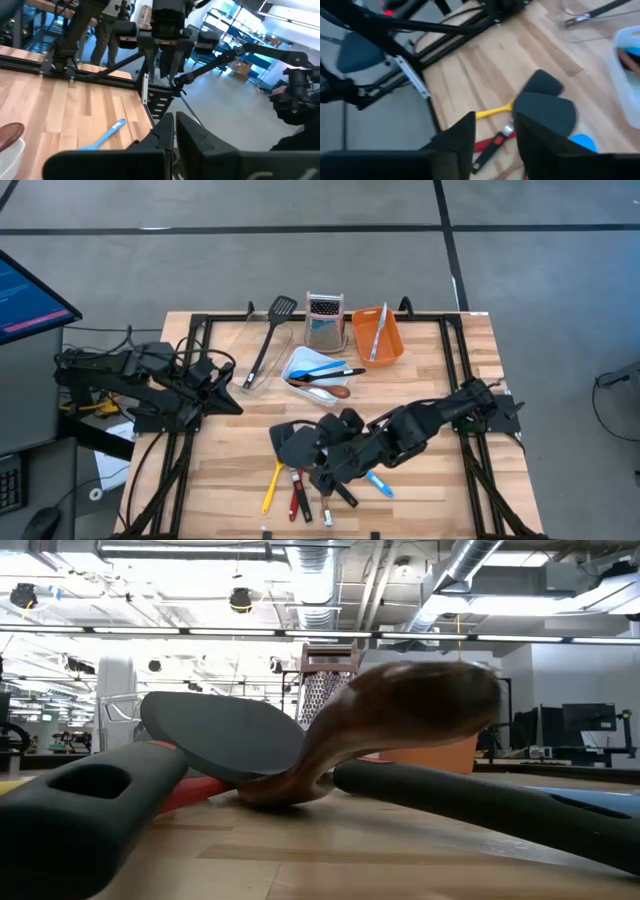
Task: Pick & Place Kitchen Items
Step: Put the black turner spatula into the transparent bin
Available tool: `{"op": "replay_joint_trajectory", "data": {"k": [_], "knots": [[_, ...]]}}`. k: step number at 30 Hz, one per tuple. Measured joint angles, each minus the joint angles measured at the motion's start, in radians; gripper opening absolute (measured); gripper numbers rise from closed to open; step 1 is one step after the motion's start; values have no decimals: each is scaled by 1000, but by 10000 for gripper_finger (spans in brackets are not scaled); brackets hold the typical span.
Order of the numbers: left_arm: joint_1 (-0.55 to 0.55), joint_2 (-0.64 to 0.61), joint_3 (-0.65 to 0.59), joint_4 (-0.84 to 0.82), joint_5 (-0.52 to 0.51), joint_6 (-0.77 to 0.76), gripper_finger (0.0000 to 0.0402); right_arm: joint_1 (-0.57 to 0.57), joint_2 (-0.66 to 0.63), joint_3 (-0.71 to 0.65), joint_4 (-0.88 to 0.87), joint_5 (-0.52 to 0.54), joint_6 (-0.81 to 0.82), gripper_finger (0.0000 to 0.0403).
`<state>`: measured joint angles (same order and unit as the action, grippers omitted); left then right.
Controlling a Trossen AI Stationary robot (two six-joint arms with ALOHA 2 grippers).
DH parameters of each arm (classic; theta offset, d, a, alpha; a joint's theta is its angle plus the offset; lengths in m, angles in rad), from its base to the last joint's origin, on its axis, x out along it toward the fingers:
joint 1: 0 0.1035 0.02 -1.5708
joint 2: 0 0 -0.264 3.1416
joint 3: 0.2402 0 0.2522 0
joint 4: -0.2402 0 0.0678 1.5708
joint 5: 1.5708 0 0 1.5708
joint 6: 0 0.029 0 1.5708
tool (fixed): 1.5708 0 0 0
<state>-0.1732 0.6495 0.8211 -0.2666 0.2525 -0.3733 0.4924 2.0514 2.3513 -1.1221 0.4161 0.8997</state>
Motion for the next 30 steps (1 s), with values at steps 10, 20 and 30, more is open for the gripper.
{"op": "replay_joint_trajectory", "data": {"k": [10, 20, 30], "knots": [[-70, 1, 0, -2, 1, -1, 3, 31, 20, -1, -2, 61, 75, 6], [-91, 13, 0, -4, 1, 2, 3, 36, 115, 0, -120, -22, 292, 2], [-90, 49, 0, -6, 2, 54, 3, 38, 241, -2, -168, -181, 377, 4]]}}
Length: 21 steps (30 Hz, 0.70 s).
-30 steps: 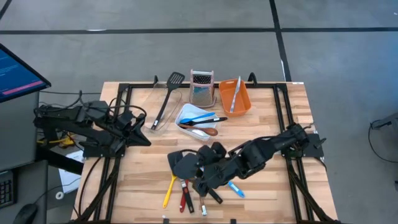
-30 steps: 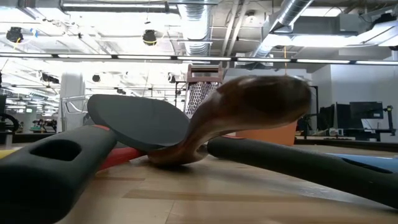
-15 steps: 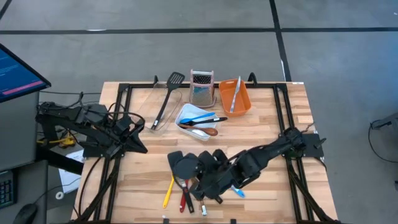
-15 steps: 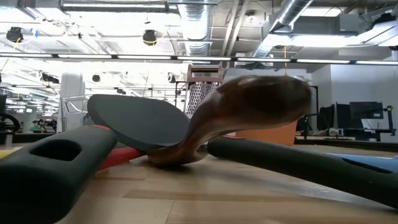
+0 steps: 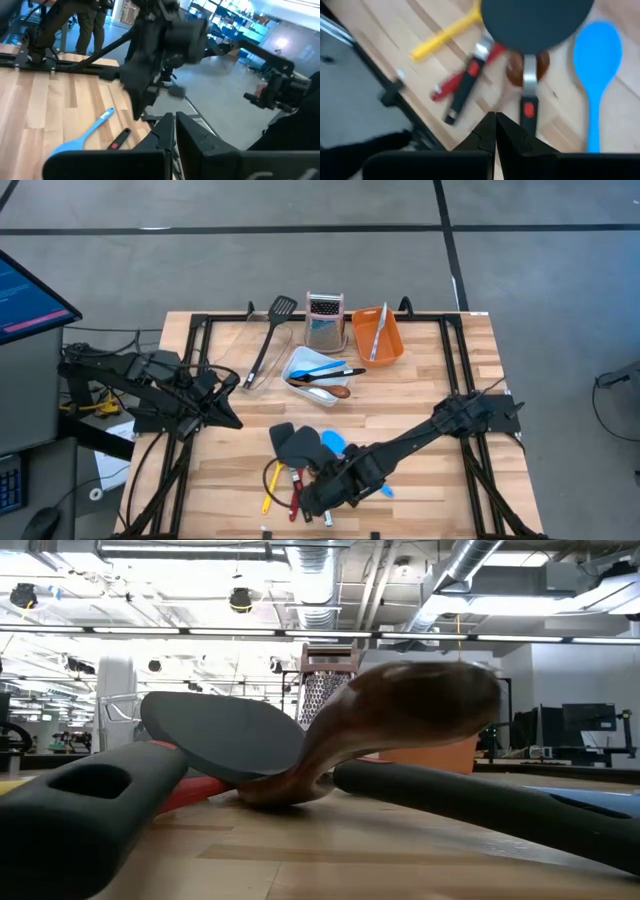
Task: Pick & Place Kitchen Items
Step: Put the black turner spatula into the transparent bin
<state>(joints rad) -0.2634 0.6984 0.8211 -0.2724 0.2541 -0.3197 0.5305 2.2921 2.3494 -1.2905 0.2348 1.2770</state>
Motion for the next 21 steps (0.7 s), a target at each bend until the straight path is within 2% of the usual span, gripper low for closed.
{"op": "replay_joint_trajectory", "data": {"k": [9, 21], "knots": [[0, 30, 0, 1, 4, 1, 3, -9, 104, 0, -46, -162, 0, 16], [0, 38, 0, -1, 0, 1, 3, -16, 170, 0, -109, -184, -39, 130]]}}
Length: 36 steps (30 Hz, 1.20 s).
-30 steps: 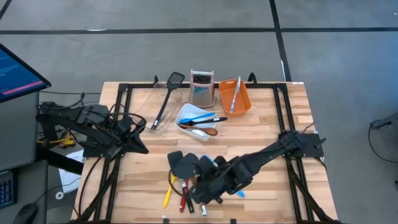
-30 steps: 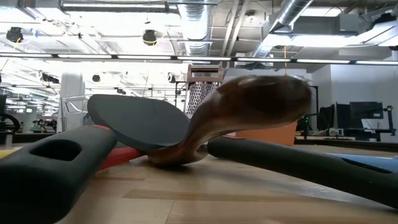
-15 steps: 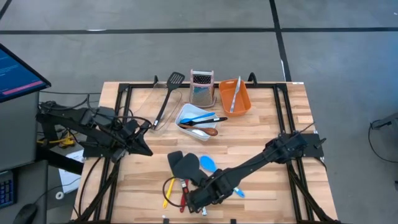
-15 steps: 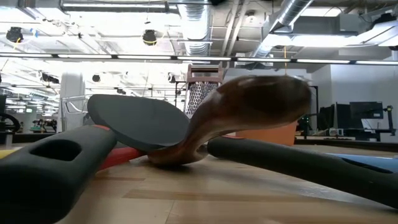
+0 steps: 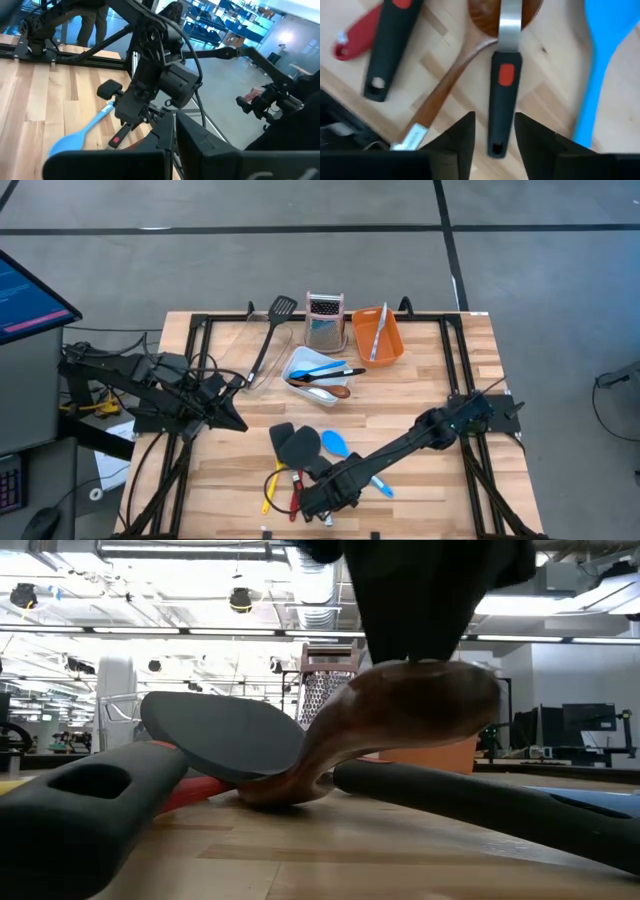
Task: Pick & Place Kitchen Items
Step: Put the black turner spatula into the transparent bin
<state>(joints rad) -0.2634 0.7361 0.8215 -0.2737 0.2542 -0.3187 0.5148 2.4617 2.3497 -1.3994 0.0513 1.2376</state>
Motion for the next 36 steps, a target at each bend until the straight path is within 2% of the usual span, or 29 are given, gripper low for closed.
{"op": "replay_joint_trajectory", "data": {"k": [5, 17, 36], "knots": [[0, 0, 0, 0, -1, 0, 3, -12, 0, -35, 30, 9, -33, 139], [0, 0, 0, -4, 0, 0, 3, -27, 0, -128, 71, 25, -70, 107], [0, 0, 0, -8, 0, 0, 3, -27, -6, -167, 154, 25, -99, 108]]}}
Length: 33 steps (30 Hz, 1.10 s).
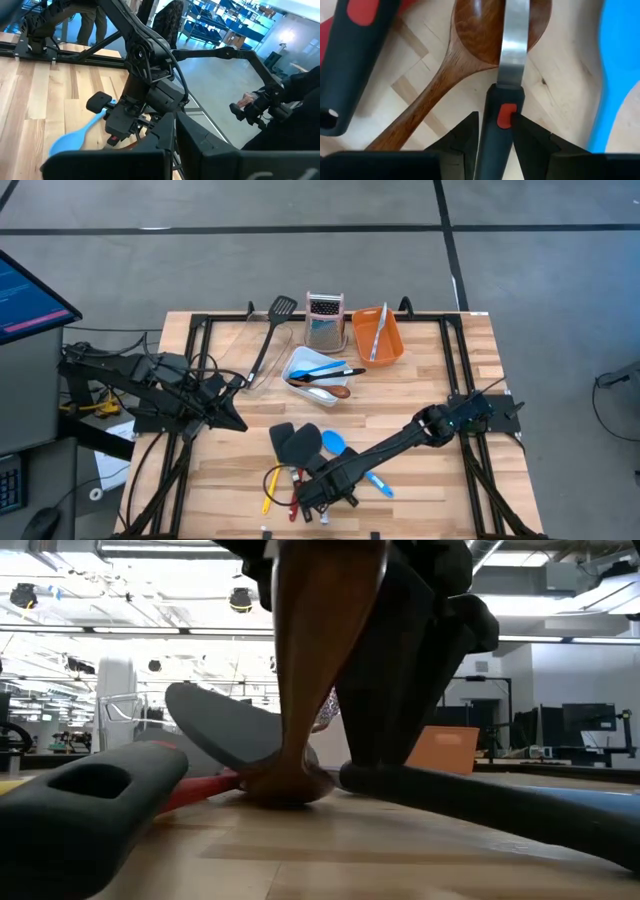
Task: Pick & Place Kitchen Items
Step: Put the black turner spatula into the transparent bin
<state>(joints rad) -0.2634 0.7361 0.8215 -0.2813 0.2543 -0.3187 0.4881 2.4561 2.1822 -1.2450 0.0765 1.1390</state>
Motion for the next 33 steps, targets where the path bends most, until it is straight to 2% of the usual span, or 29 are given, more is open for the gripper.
{"op": "replay_joint_trajectory", "data": {"k": [14, 25, 33], "knots": [[0, 0, 0, -5, 0, 0, 3, -5, 13, 0, 24, -1, -21, 115], [0, 0, 0, -8, 0, 0, 3, -5, 16, -1, 42, -2, -49, 196], [0, 0, 0, -9, 0, 0, 3, -8, 16, -2, 38, 0, -50, 173]]}}
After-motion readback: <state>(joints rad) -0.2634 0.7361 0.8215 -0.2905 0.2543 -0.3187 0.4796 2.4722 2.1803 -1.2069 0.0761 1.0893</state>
